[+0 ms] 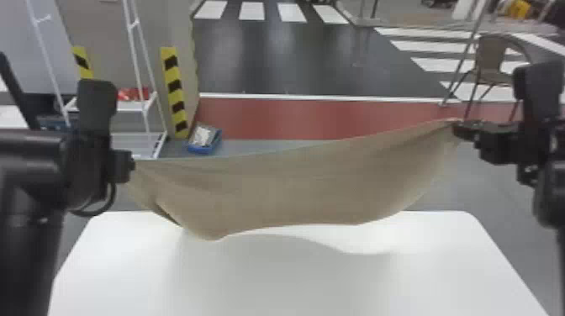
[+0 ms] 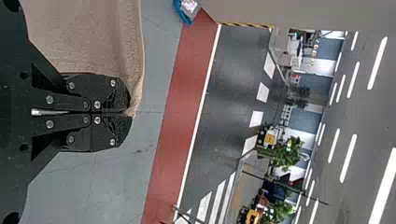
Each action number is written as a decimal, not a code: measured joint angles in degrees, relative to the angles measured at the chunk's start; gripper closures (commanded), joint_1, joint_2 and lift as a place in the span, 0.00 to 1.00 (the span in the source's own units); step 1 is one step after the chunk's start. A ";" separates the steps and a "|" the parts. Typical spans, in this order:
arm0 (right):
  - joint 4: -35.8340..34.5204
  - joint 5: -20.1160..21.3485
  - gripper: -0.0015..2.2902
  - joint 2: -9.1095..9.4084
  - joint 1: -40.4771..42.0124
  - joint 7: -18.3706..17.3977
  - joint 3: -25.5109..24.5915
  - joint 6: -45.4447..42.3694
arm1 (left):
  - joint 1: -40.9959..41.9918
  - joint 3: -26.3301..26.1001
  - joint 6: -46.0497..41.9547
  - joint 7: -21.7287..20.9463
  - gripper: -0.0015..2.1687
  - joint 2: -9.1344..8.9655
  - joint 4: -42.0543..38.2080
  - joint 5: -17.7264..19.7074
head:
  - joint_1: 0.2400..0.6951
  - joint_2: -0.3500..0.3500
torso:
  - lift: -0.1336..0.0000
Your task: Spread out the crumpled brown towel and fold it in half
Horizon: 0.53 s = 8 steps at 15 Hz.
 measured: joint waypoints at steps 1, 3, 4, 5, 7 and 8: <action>-1.61 -0.99 0.72 -0.43 2.20 0.04 -1.50 0.13 | 2.73 2.17 0.55 -0.86 0.88 0.03 -3.14 0.31 | 0.71 0.38 | 1.00; -4.35 -2.61 0.72 -1.01 8.02 0.56 -4.43 -0.29 | 9.60 6.53 0.63 -2.95 0.88 0.04 -9.03 0.85 | 0.82 0.38 | 1.00; -5.88 -3.51 0.72 -1.07 12.11 0.97 -5.80 -1.86 | 13.86 8.50 -0.40 -4.14 0.88 0.04 -11.71 1.08 | 0.89 0.38 | 1.00; -7.62 -4.54 0.72 -1.06 17.59 1.10 -7.14 -5.49 | 19.27 10.62 -3.31 -5.14 0.88 0.03 -14.19 1.62 | 1.00 0.39 | 1.00; -9.23 -6.81 0.72 -0.72 26.88 1.17 -9.31 -13.05 | 29.26 13.62 -10.99 -6.10 0.88 -0.03 -16.98 3.65 | 1.00 0.41 | 1.00; -9.43 -7.79 0.72 -0.47 29.93 1.17 -10.24 -15.66 | 33.16 14.36 -14.42 -6.62 0.88 -0.06 -17.89 4.48 | 1.00 0.41 | 1.00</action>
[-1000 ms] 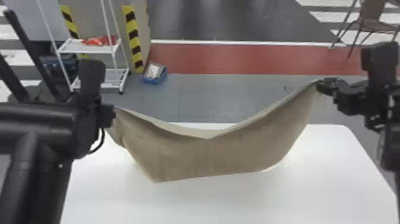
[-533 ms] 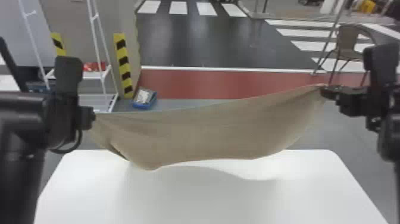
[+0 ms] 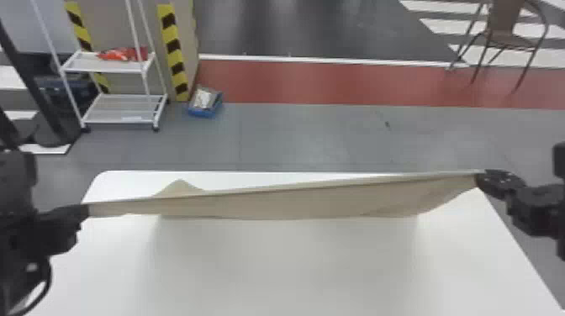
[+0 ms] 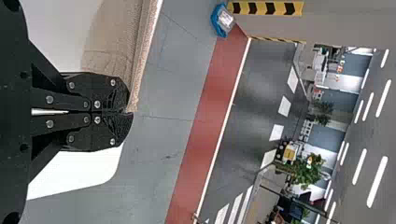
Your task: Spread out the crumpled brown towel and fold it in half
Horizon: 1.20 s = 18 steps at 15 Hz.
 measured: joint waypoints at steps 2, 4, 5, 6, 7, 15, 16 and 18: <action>0.16 -0.91 0.72 0.42 5.74 1.07 -0.91 -5.94 | 7.84 0.38 -9.45 -1.14 0.88 -0.05 -0.69 1.08 | 1.00 0.42 | 1.00; 0.78 -0.81 0.72 0.67 10.45 2.74 -0.62 -12.45 | 13.19 -0.13 -18.36 -3.03 0.88 -0.12 0.96 0.91 | 1.00 0.43 | 1.00; 1.33 -0.49 0.72 0.72 12.39 3.36 -0.18 -15.70 | 15.06 -0.27 -22.53 -4.40 0.88 -0.15 2.55 0.47 | 1.00 0.44 | 1.00; 2.02 -0.06 0.72 0.71 13.60 3.74 0.23 -18.07 | 16.31 -0.31 -25.77 -5.09 0.88 -0.16 4.00 -0.14 | 1.00 0.45 | 1.00; 3.14 0.49 0.72 0.65 14.48 4.68 0.66 -20.45 | 17.47 -0.36 -29.38 -5.56 0.88 -0.18 5.74 -1.26 | 1.00 0.48 | 1.00; 10.92 3.73 0.72 -0.35 7.11 6.05 0.74 -20.36 | 16.62 -2.18 -36.81 -7.56 0.88 -0.16 12.66 -9.43 | 1.00 0.45 | 1.00; 11.65 3.81 0.72 -0.86 3.85 5.72 0.20 -17.49 | 14.86 -2.67 -34.87 -7.34 0.88 -0.20 12.38 -10.34 | 1.00 0.43 | 1.00; 12.14 4.18 0.72 -1.95 -1.43 6.07 -0.24 -12.01 | 10.82 -3.46 -29.29 -7.16 0.88 -0.26 11.73 -12.34 | 1.00 0.39 | 1.00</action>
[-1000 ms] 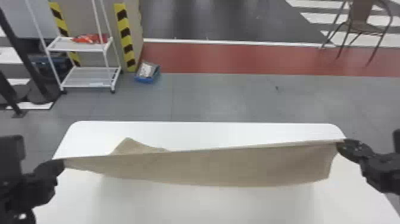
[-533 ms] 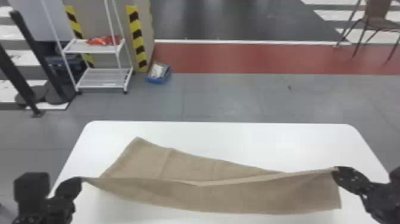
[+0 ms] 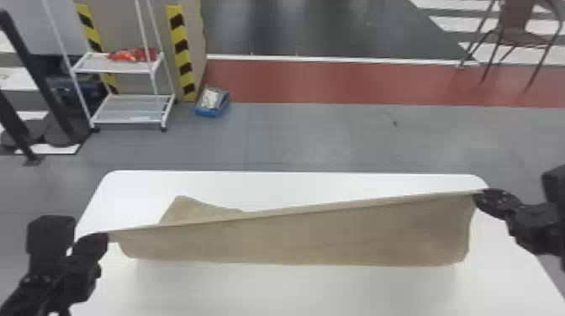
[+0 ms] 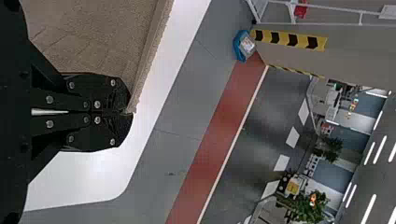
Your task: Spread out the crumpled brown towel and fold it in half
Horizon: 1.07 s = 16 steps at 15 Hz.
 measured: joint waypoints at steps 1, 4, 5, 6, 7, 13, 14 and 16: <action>-0.07 0.07 0.72 -0.30 -1.03 0.92 -0.03 1.17 | -1.04 -0.03 1.28 -0.02 0.88 -0.04 -0.11 -0.43 | 1.00 0.39 | 1.00; -0.88 0.01 0.72 -0.48 2.04 2.32 0.35 -2.33 | -0.20 1.96 -0.34 -0.72 0.88 -0.28 1.21 0.20 | 1.00 0.42 | 1.00; -0.90 0.00 0.72 -0.49 3.79 2.34 0.39 -4.34 | 1.00 3.08 -2.51 -0.97 0.88 -0.31 2.01 0.55 | 1.00 0.45 | 1.00; -1.03 -0.04 0.72 -0.49 5.17 2.61 0.28 -5.73 | 1.99 4.17 -4.16 -1.47 0.88 -0.33 2.41 0.90 | 1.00 0.47 | 1.00; -1.73 -0.09 0.72 -0.54 6.93 3.34 -0.07 -7.03 | 3.16 5.64 -5.53 -2.24 0.88 -0.37 2.45 1.29 | 1.00 0.49 | 1.00; -7.52 2.16 0.72 -0.66 19.44 10.36 -0.23 -18.86 | 9.36 9.68 -7.70 -10.42 0.88 -0.60 0.63 -1.25 | 1.00 0.62 | 1.00; -7.58 3.16 0.72 -0.67 20.59 12.34 0.00 -21.22 | 9.67 9.73 -7.75 -10.68 0.88 -0.63 0.77 -1.54 | 1.00 0.64 | 1.00; -7.38 7.24 0.72 -0.77 22.55 14.71 0.22 -26.34 | 9.97 9.75 -8.12 -11.16 0.88 -0.88 0.77 -1.65 | 1.00 0.69 | 1.00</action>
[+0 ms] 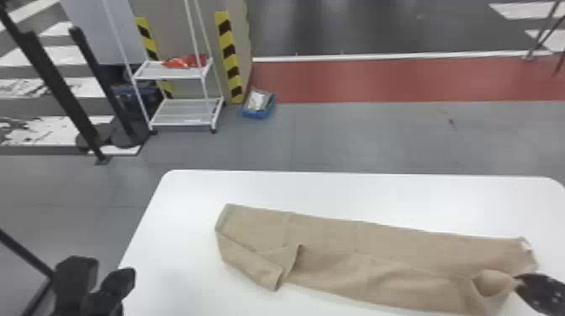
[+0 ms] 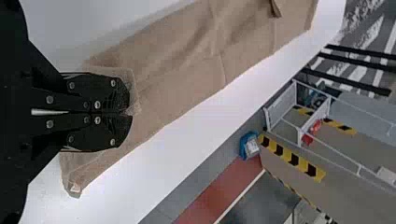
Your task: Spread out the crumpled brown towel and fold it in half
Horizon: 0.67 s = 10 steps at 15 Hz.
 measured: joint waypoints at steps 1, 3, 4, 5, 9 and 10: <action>0.58 2.38 0.72 -0.38 0.58 0.25 -0.26 -1.82 | 0.16 -0.02 -0.68 -0.29 0.87 -0.18 -0.04 -0.01 | 1.00 0.68 | 1.00; 2.57 5.77 0.72 -1.29 0.86 0.15 -2.40 -5.00 | 0.39 -0.29 -1.68 -0.27 0.81 -0.44 -0.12 -0.01 | 1.00 0.63 | 1.00; 3.92 7.49 0.72 -1.69 0.99 -0.01 -3.86 -7.20 | 0.39 -0.47 -1.83 -0.01 0.81 -0.49 -0.11 0.03 | 1.00 0.57 | 1.00; 5.20 8.66 0.72 -2.06 1.07 -0.49 -4.87 -8.52 | 0.32 -0.60 -1.87 0.12 0.81 -0.50 0.00 0.06 | 1.00 0.54 | 1.00; 11.14 9.14 0.72 -3.13 -1.98 -2.00 -7.73 -7.69 | -0.47 -2.01 -1.89 0.36 0.81 -0.49 0.58 -0.07 | 1.00 0.41 | 1.00; 12.36 9.40 0.72 -3.41 -2.98 -1.78 -8.01 -7.15 | -0.51 -2.58 -1.89 0.40 0.81 -0.50 0.57 -0.20 | 1.00 0.36 | 1.00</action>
